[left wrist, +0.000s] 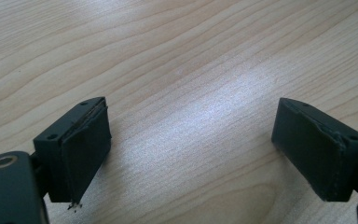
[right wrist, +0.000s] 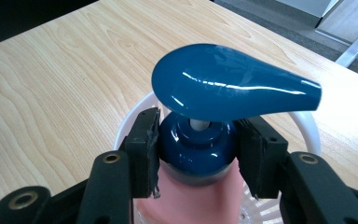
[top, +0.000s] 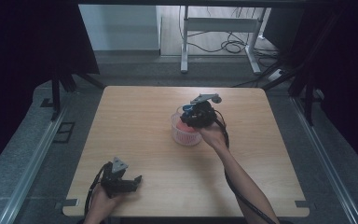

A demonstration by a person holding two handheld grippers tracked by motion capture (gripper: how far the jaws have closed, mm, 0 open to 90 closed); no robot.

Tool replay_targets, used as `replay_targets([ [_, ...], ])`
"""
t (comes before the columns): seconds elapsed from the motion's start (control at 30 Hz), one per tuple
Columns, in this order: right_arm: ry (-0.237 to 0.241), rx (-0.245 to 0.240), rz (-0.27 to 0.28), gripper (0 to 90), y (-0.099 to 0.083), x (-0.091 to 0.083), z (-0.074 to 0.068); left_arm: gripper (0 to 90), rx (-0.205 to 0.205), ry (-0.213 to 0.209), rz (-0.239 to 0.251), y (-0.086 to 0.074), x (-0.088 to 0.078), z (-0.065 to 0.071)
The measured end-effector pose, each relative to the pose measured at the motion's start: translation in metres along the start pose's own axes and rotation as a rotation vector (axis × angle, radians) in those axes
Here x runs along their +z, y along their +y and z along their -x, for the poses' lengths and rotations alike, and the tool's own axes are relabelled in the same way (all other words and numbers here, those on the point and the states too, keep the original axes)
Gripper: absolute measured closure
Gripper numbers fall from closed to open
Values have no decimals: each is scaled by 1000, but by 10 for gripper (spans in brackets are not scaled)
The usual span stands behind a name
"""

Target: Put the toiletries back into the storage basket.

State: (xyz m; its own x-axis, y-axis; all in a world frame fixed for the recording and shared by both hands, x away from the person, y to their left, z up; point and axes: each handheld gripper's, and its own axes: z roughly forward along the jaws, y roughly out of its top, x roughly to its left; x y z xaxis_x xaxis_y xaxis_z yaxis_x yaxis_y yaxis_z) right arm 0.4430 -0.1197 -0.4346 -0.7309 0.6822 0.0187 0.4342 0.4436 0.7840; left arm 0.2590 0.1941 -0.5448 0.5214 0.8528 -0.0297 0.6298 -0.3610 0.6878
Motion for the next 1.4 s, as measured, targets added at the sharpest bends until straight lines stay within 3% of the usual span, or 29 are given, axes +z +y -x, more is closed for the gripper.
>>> replay_targets([
  [0.13,7,5,5,524,-1,-1,2,113,0,0,0,0,0,0],
  [0.3,39,71,29,510,-9,-4,10,113,0,0,0,0,0,0],
  [0.4,40,86,26,486,-11,-4,10,113,0,0,-1,0,0,0],
  [0.67,17,66,15,437,-9,-5,8,113,0,0,0,0,0,0],
  [1.4,24,42,24,287,-8,-19,7,113,0,0,0,0,0,0],
])
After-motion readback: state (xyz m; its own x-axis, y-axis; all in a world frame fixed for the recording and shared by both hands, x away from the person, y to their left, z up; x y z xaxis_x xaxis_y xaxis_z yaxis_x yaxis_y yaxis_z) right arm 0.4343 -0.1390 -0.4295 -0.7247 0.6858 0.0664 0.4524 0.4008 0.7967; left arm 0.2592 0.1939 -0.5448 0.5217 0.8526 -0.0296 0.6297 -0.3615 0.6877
